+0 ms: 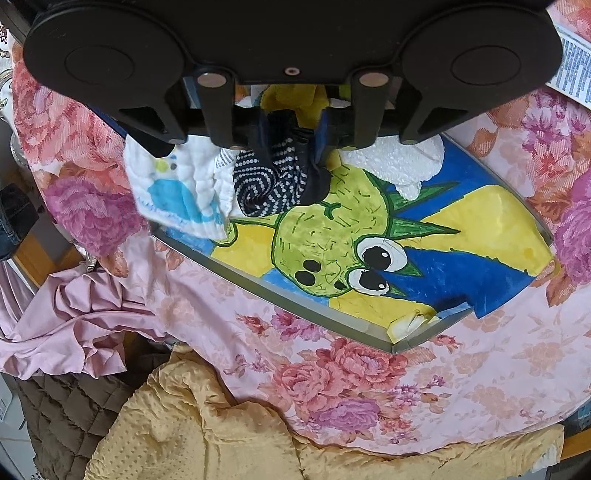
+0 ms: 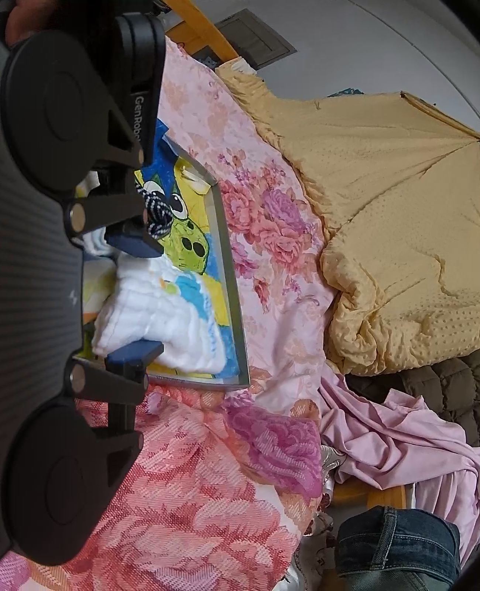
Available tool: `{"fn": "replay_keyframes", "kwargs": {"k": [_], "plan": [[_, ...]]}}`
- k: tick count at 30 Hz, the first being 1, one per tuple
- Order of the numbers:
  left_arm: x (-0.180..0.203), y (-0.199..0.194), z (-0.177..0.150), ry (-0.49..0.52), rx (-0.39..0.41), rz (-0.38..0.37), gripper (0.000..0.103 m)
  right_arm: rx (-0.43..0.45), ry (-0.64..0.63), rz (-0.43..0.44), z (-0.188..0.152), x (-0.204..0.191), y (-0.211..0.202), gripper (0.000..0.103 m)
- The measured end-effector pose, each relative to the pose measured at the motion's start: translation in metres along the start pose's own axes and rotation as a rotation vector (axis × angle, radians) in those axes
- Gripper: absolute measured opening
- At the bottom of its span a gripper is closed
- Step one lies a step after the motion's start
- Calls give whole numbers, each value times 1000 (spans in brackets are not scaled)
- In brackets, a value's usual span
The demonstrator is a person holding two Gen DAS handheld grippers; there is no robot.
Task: Organize soft objects
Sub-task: 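Lower both items into the tray and open both tools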
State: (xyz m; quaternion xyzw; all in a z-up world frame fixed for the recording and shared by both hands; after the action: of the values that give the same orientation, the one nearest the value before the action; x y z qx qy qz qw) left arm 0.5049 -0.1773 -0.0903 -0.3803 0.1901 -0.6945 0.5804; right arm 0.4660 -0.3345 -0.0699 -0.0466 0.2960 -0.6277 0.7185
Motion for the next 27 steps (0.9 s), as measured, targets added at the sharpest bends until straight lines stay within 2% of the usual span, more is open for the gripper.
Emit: {"fn": "replay_keyframes", "kwargs": {"k": [5, 9, 10, 12, 17, 21, 24, 27], "plan": [[-2, -1, -1, -12, -5, 12, 45, -6, 4, -3, 0, 2, 0, 64], [-7, -3, -1, -43, 3, 21, 57, -5, -14, -18, 1, 2, -1, 74], [-9, -5, 0, -53, 9, 25, 58, -2, -18, -22, 1, 2, -2, 76], [-11, -8, 1, -64, 21, 34, 68, 3, -26, -29, 2, 2, -3, 80], [-17, -23, 5, -74, 76, 57, 84, 24, -36, -37, 6, 2, -9, 88], [-25, -40, 7, -82, 104, 80, 92, 46, -53, -31, 11, -2, -18, 95], [-33, -55, 9, -98, 124, 94, 93, 74, -68, -21, 15, -8, -28, 103], [-41, -72, 9, -111, 157, 95, 98, 103, -92, -13, 18, -14, -39, 103]]}}
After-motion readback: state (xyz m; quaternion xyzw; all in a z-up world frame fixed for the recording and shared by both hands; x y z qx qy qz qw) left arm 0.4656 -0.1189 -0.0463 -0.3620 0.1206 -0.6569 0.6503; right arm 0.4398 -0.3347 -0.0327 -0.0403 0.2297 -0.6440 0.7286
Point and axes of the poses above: each gripper's, at about its wrist camera, not at the fingertips, and y roughly the way its jaws point, x to its right, z to its top, the point moved 9 cm from there along y, roughly the way its jaws point, and after that the axes turned 2 degrees about z, right-handed, at the moved point
